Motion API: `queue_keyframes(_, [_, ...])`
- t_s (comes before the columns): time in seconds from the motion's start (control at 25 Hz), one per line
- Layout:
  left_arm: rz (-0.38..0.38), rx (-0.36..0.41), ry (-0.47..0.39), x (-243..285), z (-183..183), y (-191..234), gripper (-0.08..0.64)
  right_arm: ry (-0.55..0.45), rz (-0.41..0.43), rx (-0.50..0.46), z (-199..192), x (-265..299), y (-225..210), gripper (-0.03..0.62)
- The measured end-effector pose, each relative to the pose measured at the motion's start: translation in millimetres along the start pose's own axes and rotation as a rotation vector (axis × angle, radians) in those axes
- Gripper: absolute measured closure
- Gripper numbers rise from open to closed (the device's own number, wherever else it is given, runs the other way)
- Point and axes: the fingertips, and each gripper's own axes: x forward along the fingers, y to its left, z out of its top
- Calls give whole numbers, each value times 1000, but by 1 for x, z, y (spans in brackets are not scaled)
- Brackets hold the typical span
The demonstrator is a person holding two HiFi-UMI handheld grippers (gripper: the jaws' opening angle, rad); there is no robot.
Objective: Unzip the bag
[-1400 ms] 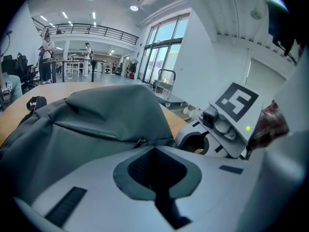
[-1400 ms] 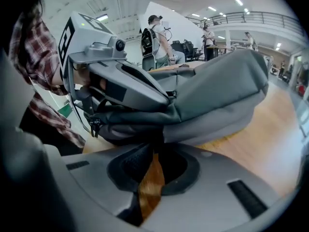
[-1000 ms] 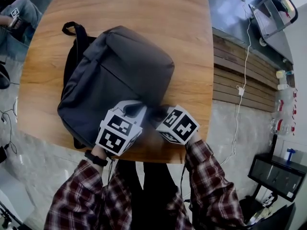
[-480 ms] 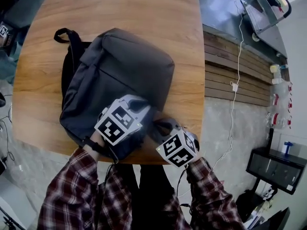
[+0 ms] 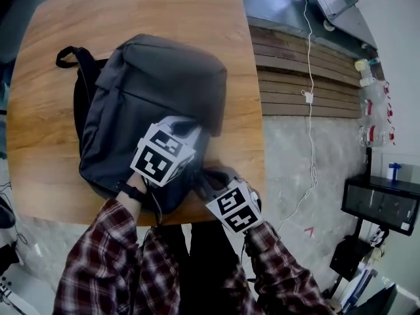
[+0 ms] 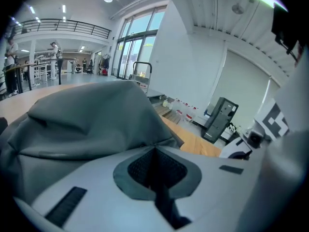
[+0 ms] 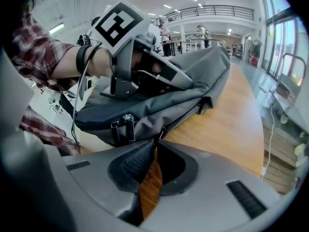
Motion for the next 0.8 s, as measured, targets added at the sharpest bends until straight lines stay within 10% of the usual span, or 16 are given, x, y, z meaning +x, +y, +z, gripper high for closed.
queue_keyframes(0.24, [-14,-36,-60,3,2,11,551,-18,-110,22,-3,6,-31,568])
queue_keyframes(0.52, [-50,176,128,-48,-56,14,551,-24,-147,-93,10,4,-57,568])
queue_keyframes(0.8, [137,-67,82,-75,-94,17,551,-53,-102,-210,38,26,-62,568])
